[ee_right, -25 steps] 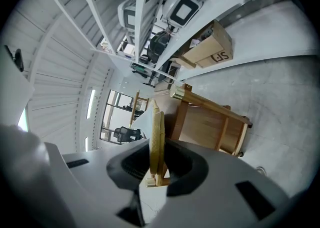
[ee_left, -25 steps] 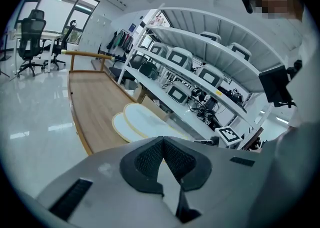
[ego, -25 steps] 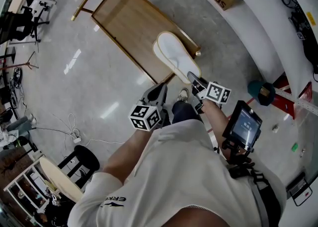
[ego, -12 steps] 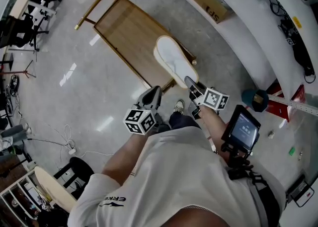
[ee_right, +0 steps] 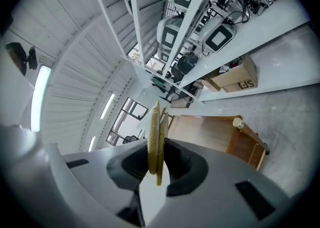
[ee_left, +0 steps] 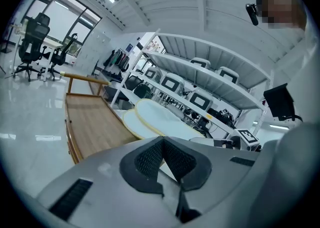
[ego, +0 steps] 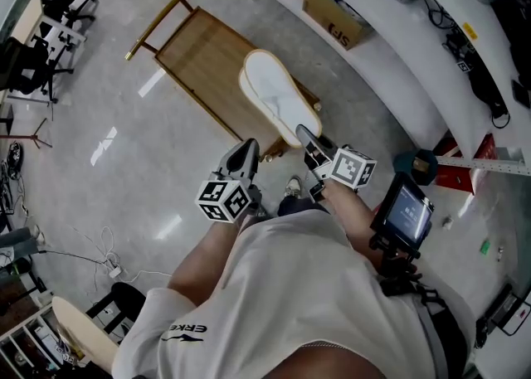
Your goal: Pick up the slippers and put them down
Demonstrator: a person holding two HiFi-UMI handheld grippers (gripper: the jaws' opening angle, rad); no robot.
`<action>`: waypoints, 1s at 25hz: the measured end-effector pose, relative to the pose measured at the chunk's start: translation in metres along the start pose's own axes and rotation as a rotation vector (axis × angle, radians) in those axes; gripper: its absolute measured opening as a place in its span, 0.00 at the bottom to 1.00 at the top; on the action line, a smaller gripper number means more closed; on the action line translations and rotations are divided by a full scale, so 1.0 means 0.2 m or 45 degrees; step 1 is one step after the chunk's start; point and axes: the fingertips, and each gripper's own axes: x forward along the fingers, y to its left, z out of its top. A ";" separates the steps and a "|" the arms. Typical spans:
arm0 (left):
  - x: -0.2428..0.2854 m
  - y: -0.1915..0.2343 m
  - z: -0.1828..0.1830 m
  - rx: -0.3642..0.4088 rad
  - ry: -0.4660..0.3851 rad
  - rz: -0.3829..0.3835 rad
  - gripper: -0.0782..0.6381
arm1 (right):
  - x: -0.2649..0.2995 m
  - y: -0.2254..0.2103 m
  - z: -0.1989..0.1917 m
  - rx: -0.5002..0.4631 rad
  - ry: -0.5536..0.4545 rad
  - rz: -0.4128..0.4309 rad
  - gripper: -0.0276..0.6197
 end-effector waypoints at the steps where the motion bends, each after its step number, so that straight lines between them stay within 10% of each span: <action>1: -0.02 0.00 0.01 0.000 -0.011 -0.004 0.11 | 0.00 0.04 0.00 -0.006 -0.009 0.009 0.14; 25: -0.59 -0.08 0.40 0.050 -0.288 -0.157 0.11 | -0.19 0.80 -0.10 -0.115 -0.258 0.185 0.14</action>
